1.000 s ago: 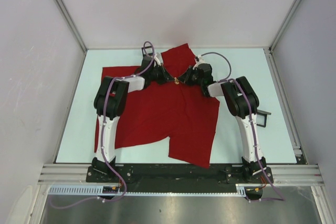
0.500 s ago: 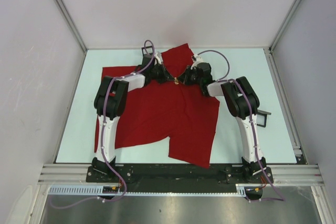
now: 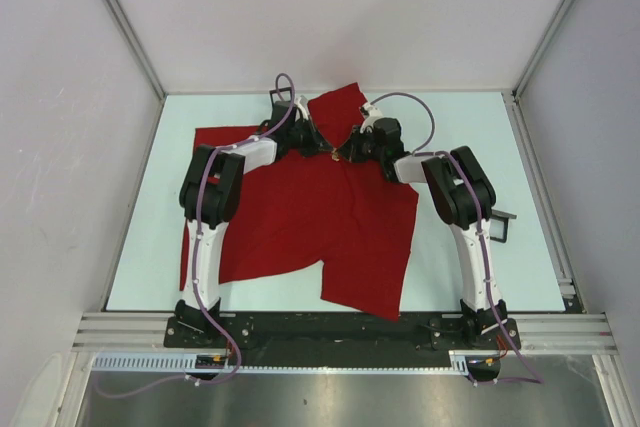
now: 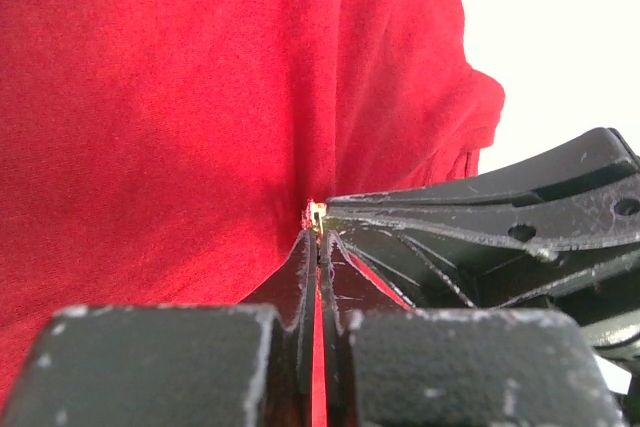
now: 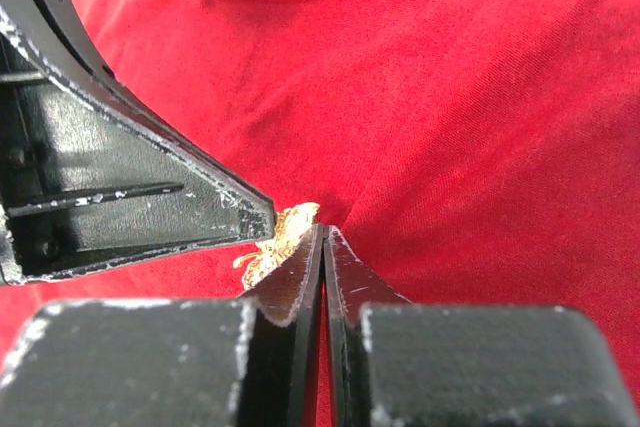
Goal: Remove the brooch from the garment
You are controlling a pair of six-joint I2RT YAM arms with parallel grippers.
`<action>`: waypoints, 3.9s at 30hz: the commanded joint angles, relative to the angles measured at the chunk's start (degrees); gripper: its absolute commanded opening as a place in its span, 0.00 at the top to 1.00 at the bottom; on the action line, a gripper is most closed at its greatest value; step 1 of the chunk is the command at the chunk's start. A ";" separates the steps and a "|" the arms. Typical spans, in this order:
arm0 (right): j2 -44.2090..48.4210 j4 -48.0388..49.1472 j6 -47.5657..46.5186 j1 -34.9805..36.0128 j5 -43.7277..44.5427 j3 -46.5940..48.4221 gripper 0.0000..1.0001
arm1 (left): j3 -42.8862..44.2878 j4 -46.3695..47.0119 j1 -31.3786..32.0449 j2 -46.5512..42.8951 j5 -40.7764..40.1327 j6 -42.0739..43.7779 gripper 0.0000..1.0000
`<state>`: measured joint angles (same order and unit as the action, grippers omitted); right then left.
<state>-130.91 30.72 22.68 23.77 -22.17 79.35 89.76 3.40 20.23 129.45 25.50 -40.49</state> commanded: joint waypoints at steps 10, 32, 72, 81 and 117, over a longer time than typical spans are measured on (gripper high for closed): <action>5.49 3.90 -2.29 5.06 -8.58 -1.30 0.92 | 1.57 2.49 3.32 -0.33 1.66 0.67 1.00; 9.54 -13.67 8.87 -0.30 19.81 -5.70 0.77 | 2.00 -3.75 4.82 -3.85 -3.70 10.43 0.87; 14.46 -18.95 10.89 -4.26 1.00 -4.03 0.48 | -0.73 -2.96 -4.23 -2.80 -5.81 6.30 0.70; 10.94 -15.61 18.28 -3.64 0.11 -4.03 0.58 | 2.44 -2.79 -7.48 2.39 -3.00 3.23 0.69; 5.41 -7.26 31.46 -4.87 -1.64 -5.52 0.72 | -3.00 3.18 -6.52 -2.79 0.61 2.52 0.64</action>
<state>-123.83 19.97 50.65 19.53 -22.63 73.63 89.25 5.10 12.45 131.55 25.65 -37.60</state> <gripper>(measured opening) 0.276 0.338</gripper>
